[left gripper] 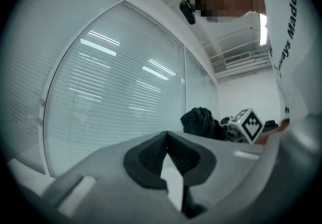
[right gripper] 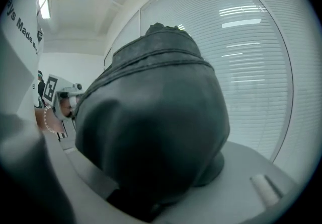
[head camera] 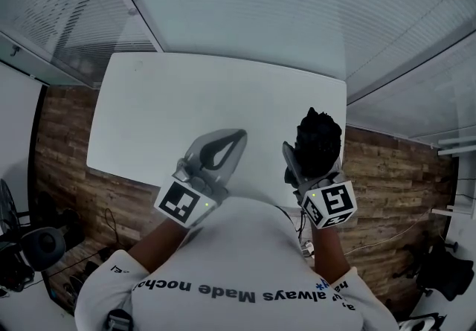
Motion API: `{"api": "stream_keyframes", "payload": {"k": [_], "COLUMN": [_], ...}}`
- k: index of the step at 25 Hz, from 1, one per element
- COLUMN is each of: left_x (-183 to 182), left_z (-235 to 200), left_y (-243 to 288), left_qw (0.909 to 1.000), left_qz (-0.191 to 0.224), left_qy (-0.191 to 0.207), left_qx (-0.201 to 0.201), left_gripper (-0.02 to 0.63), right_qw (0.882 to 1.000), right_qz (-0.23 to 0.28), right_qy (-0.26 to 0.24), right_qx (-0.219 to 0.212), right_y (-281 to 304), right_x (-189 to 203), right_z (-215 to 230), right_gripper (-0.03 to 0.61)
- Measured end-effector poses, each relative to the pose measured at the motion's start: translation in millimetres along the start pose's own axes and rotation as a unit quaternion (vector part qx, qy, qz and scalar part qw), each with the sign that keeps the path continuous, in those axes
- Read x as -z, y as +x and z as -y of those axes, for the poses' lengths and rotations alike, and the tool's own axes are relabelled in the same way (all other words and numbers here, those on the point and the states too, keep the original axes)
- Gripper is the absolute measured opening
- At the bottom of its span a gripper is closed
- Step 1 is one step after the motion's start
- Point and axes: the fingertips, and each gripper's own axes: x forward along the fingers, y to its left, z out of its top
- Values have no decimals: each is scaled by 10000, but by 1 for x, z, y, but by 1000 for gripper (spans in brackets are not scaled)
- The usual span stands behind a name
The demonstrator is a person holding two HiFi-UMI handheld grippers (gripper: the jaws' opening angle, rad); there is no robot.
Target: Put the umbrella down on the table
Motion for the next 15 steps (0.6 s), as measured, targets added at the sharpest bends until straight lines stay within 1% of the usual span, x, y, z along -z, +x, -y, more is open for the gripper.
{"api": "stream_keyframes", "payload": {"k": [8,15], "left_x": [7,12], "left_z": [-15,-29], "left_y": [-2,3], "left_qw": [10000,9998], "left_qz": [-40,-99], "left_qy": [-76,-137], "left_qx": [-32,-69], "left_gripper": [3,3], "right_qw": [9979,9910], "right_qz": [-636,-1322], "right_qy": [-125,-223], "right_qx": [49,-19], "right_y": [37,70], "right_x": [53,103], "right_z": [14,28], "right_gripper": [239,239]}}
